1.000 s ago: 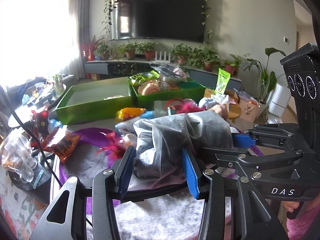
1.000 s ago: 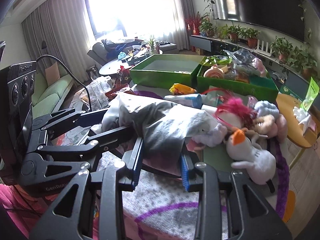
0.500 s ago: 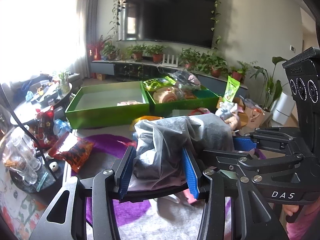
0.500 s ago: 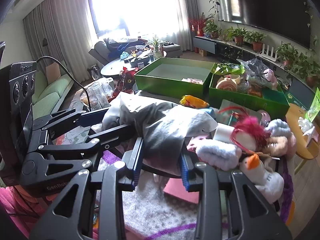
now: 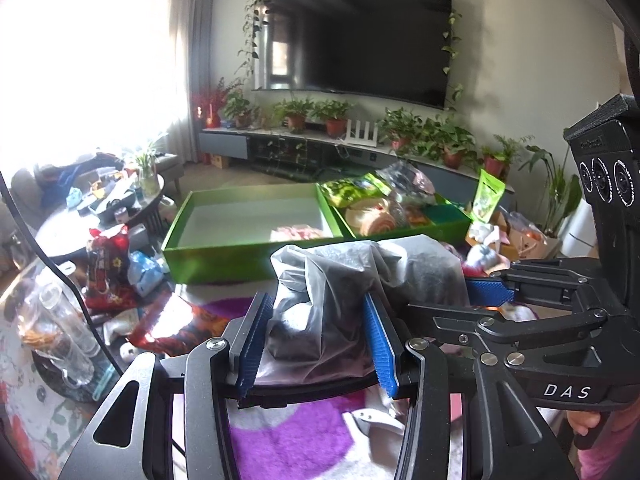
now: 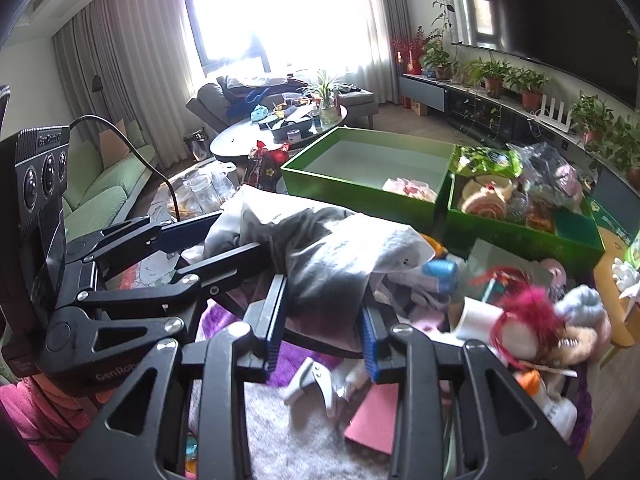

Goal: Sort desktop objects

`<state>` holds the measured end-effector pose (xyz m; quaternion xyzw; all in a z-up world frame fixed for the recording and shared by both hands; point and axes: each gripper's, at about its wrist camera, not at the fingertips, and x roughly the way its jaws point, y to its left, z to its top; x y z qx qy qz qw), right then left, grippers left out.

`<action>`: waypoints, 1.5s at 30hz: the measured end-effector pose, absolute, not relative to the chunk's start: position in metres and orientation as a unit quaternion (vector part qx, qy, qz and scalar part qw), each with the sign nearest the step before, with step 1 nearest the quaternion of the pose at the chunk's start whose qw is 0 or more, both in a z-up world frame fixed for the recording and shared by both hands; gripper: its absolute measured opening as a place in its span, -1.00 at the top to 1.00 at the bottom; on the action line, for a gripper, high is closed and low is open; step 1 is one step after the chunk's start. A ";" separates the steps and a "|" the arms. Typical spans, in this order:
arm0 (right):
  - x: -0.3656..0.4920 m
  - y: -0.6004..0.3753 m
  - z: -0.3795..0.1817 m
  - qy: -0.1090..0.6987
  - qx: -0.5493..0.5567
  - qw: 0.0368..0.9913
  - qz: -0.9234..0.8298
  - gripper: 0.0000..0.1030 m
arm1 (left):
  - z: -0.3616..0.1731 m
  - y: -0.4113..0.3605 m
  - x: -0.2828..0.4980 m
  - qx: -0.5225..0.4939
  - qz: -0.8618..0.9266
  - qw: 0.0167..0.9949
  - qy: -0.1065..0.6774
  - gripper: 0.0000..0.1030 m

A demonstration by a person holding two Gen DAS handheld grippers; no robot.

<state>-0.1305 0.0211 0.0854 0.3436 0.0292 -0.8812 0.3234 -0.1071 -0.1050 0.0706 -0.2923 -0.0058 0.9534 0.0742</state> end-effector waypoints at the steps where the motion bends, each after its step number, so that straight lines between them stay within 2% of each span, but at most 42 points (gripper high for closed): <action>1: -0.133 0.018 0.087 0.030 0.343 0.324 -0.881 0.35 | 0.073 -0.108 -0.110 -0.290 0.954 0.072 -0.005 0.08; 26: -0.216 -0.035 0.114 0.028 0.323 0.338 -0.883 0.36 | 0.095 -0.159 -0.187 -0.279 0.959 0.051 -0.001 0.08; 28: -0.222 -0.040 0.115 0.031 0.324 0.343 -0.881 0.42 | 0.097 -0.163 -0.194 -0.276 0.959 0.057 -0.003 0.09; 30: -0.227 -0.046 0.117 0.036 0.319 0.350 -0.880 0.62 | 0.098 -0.163 -0.199 -0.273 0.961 0.051 0.004 0.16; 34: -0.236 -0.048 0.106 0.061 0.336 0.325 -0.882 0.74 | 0.080 -0.167 -0.213 -0.294 0.954 0.061 -0.006 0.18; 37: -0.242 -0.037 0.084 0.058 0.379 0.323 -0.865 0.67 | 0.049 -0.171 -0.218 -0.335 0.938 0.083 -0.037 0.18; 39: -0.248 -0.038 0.066 0.064 0.399 0.317 -0.858 0.39 | 0.032 -0.167 -0.221 -0.351 0.933 0.070 -0.033 0.18; 40: -0.251 -0.040 0.056 0.071 0.409 0.315 -0.853 0.12 | 0.023 -0.165 -0.221 -0.360 0.930 0.070 -0.036 0.18; 41: -0.255 -0.043 0.044 0.077 0.426 0.317 -0.844 0.00 | 0.016 -0.164 -0.220 -0.370 0.925 0.072 -0.043 0.18; 45: -0.261 -0.049 0.010 0.091 0.462 0.317 -0.823 0.04 | -0.005 -0.168 -0.217 -0.390 0.918 0.056 -0.051 0.18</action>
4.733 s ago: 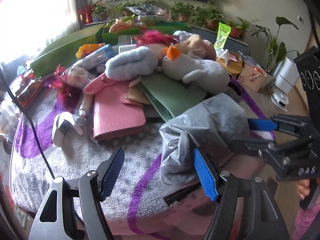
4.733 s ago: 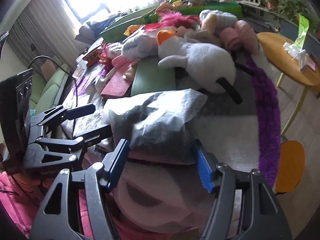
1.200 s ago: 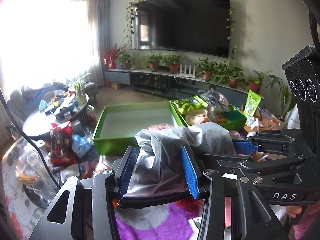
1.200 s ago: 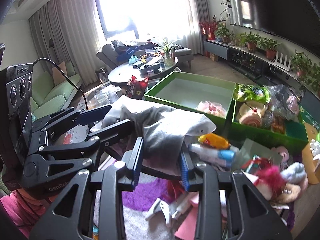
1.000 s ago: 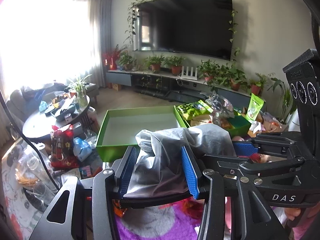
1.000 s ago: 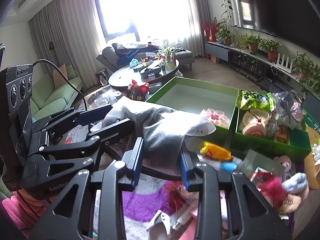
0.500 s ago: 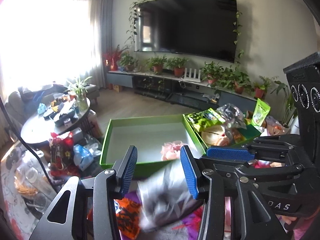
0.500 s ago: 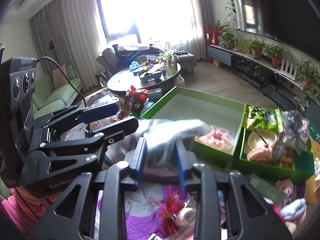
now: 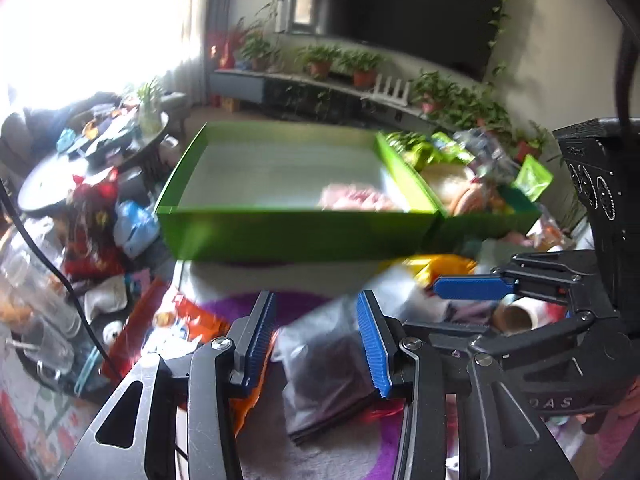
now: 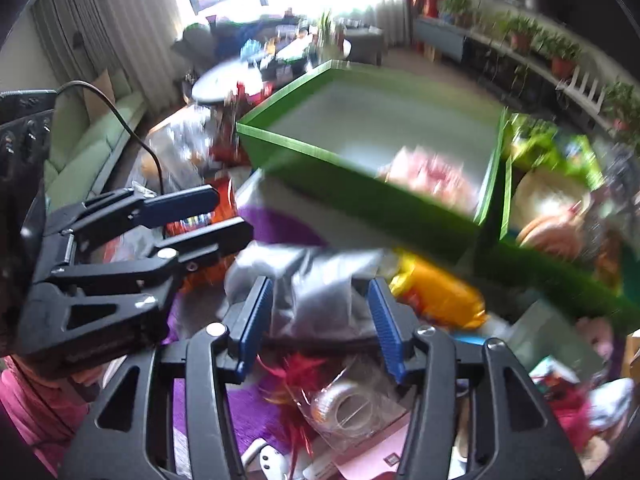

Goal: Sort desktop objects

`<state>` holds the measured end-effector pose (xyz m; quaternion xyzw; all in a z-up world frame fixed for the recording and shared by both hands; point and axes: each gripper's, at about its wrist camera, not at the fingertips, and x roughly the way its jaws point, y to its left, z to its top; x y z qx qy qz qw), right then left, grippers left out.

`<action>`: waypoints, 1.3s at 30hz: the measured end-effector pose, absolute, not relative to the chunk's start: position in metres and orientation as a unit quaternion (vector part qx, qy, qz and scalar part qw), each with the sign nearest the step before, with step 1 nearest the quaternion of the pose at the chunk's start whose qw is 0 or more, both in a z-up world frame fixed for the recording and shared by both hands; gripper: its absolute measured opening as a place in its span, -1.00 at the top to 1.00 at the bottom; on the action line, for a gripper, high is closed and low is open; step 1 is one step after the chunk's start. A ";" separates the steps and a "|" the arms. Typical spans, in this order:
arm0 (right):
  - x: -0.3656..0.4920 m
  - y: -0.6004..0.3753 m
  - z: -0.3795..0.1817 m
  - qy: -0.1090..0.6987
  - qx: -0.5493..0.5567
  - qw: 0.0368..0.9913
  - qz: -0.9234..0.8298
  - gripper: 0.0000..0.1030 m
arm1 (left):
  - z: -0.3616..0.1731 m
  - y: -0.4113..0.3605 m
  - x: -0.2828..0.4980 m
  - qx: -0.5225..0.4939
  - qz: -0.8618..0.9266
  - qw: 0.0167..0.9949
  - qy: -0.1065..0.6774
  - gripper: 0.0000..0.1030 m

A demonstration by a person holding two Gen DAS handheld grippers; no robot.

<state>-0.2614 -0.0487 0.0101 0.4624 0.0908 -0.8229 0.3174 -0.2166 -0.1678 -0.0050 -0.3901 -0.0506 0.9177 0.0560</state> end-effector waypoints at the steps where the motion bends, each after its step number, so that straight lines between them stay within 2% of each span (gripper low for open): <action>1: -0.262 -0.050 0.004 0.097 0.466 0.313 -0.822 0.04 | -0.009 -0.169 -0.216 -0.395 0.916 0.050 -0.053 0.18; 8: -0.275 -0.055 -0.014 0.104 0.481 0.315 -0.811 0.06 | -0.018 -0.178 -0.206 -0.397 0.914 0.043 -0.069 0.18; 12: -0.275 -0.060 -0.021 0.115 0.489 0.326 -0.801 0.66 | -0.024 -0.185 -0.214 -0.402 0.911 0.037 -0.079 0.18; 15: -0.272 -0.056 -0.019 0.106 0.485 0.328 -0.804 0.76 | -0.033 -0.184 -0.218 -0.413 0.906 0.037 -0.089 0.18; 23: -0.263 -0.045 -0.001 0.075 0.465 0.328 -0.818 0.81 | -0.026 -0.168 -0.214 -0.408 0.907 0.065 -0.081 0.17; 24: -0.261 -0.043 0.002 0.075 0.461 0.326 -0.822 0.81 | -0.027 -0.166 -0.212 -0.411 0.905 0.069 -0.083 0.10; 25: -0.259 -0.042 0.005 0.075 0.455 0.323 -0.826 0.81 | -0.029 -0.164 -0.211 -0.414 0.903 0.075 -0.084 -0.05; 27: -0.253 -0.037 0.014 0.085 0.439 0.312 -0.838 0.81 | -0.032 -0.159 -0.207 -0.416 0.902 0.084 -0.082 -0.15; 31: -0.248 -0.025 0.019 0.096 0.433 0.302 -0.844 0.82 | -0.040 -0.147 -0.209 -0.428 0.896 0.095 -0.071 -0.15; 39: -0.251 -0.013 0.006 0.089 0.450 0.291 -0.839 0.82 | -0.062 -0.130 -0.219 -0.460 0.871 0.137 -0.100 -0.15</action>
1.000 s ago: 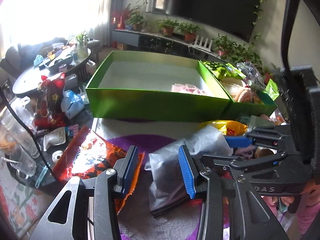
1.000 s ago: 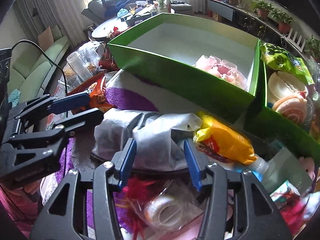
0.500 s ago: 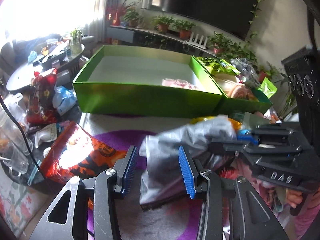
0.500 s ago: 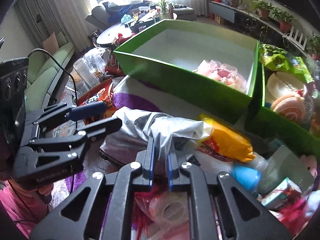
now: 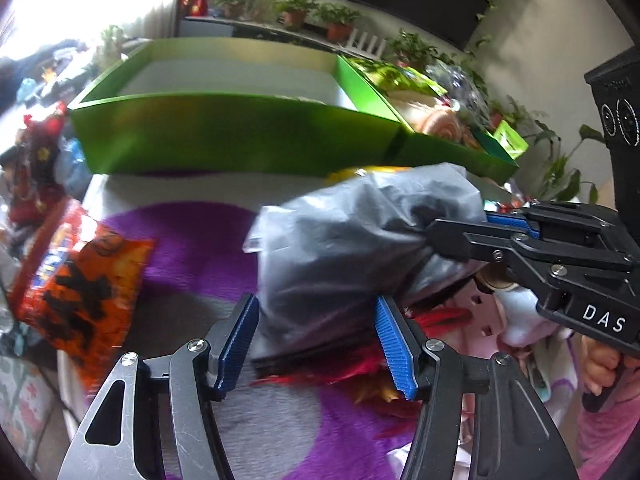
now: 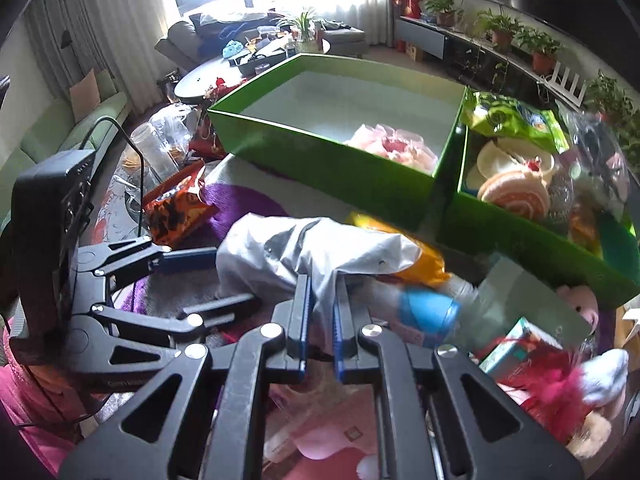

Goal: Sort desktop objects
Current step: 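Carry the grey bag with the right tool over the green box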

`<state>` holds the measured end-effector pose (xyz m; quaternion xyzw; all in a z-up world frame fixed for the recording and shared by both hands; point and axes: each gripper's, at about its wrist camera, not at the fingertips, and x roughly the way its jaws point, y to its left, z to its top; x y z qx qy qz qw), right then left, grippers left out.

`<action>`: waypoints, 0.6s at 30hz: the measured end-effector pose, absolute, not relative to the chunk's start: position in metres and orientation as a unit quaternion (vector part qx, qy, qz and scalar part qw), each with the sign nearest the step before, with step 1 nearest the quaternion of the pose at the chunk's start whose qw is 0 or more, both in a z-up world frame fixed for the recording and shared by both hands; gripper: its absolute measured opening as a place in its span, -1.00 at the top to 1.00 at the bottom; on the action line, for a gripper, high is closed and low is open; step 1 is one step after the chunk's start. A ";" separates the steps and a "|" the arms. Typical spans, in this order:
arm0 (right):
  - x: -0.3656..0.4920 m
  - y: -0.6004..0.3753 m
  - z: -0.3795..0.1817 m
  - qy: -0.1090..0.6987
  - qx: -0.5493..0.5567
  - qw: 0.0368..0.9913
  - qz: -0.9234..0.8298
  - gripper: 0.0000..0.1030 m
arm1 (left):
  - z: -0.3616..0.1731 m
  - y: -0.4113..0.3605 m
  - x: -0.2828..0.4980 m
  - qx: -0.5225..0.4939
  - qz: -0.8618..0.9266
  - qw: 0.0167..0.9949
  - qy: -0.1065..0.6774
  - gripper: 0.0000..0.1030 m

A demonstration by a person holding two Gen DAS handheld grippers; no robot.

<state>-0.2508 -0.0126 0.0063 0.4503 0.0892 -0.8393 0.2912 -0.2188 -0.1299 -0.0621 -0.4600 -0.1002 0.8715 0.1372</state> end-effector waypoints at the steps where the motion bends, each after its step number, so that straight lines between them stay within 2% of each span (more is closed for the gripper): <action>1: -0.251 -0.012 0.005 0.090 0.451 0.291 -0.839 0.82 | -0.064 -0.128 -0.220 -0.458 0.873 0.137 -0.100 -0.15; 2: -0.251 -0.013 0.004 0.092 0.450 0.289 -0.840 0.82 | -0.064 -0.128 -0.221 -0.456 0.873 0.137 -0.101 -0.12; 4: -0.251 -0.013 0.003 0.091 0.449 0.288 -0.841 0.82 | -0.063 -0.129 -0.223 -0.453 0.873 0.143 -0.110 0.07; 7: -0.252 -0.013 0.004 0.089 0.447 0.287 -0.842 0.82 | -0.052 -0.127 -0.219 -0.434 0.885 0.141 -0.093 0.17; 18: -0.245 -0.013 0.035 0.080 0.414 0.293 -0.858 0.81 | -0.006 -0.124 -0.212 -0.390 0.908 0.139 -0.065 0.18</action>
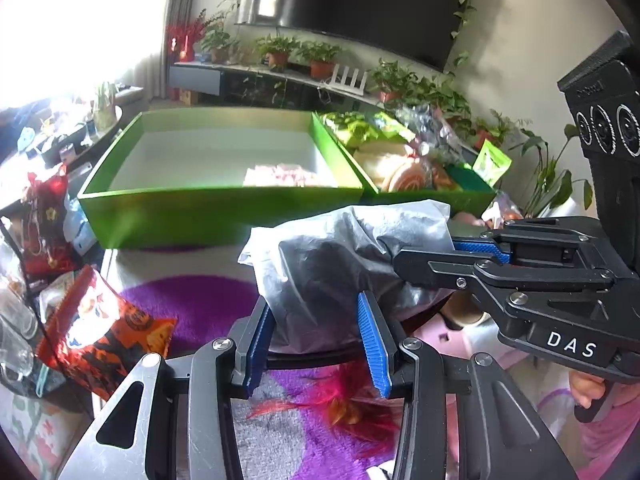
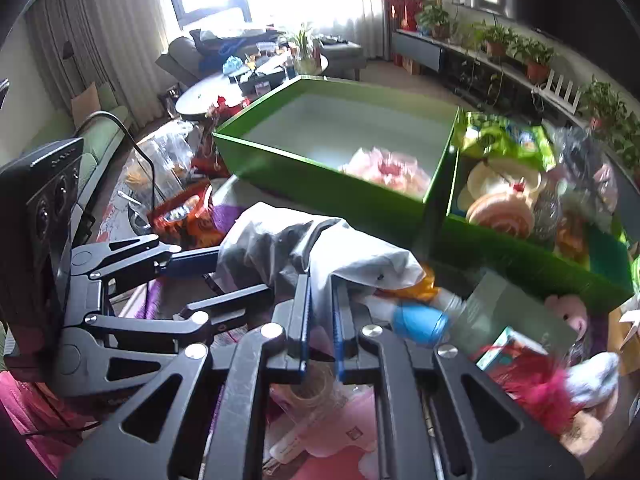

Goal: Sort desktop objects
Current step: 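Carry the grey bag with the right tool over the green box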

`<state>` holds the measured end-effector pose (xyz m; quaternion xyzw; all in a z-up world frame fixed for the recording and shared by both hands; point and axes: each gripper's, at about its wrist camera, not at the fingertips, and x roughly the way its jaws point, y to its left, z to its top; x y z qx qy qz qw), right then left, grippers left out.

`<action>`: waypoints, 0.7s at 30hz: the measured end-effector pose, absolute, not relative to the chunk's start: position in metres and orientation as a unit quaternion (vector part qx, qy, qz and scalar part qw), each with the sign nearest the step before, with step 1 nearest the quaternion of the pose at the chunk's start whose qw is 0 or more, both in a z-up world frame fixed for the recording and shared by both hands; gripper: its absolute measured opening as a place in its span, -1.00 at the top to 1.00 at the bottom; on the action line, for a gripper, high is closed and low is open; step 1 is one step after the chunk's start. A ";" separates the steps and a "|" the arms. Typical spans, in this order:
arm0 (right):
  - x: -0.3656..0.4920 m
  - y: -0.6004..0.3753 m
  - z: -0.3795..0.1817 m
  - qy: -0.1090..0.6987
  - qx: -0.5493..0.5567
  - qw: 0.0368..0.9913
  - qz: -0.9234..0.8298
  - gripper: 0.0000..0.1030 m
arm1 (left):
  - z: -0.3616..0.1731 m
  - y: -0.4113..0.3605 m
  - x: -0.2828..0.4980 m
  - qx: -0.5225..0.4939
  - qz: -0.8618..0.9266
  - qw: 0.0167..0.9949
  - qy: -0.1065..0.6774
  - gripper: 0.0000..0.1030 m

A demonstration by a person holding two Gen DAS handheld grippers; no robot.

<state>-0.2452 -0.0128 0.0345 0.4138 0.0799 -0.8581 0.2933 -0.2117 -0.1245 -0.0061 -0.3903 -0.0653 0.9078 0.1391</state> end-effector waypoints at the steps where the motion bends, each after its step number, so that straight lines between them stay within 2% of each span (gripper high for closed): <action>1: -0.245 -0.013 0.038 0.081 0.409 0.294 -0.860 0.81 | -0.003 -0.126 -0.212 -0.387 0.909 0.138 -0.065 0.18; 13: -0.244 -0.032 0.079 0.094 0.360 0.310 -0.875 0.81 | 0.037 -0.143 -0.214 -0.344 0.932 0.108 -0.045 0.18; 21: -0.264 -0.054 0.098 0.072 0.343 0.332 -0.876 0.81 | 0.065 -0.170 -0.231 -0.319 0.943 0.083 -0.035 0.18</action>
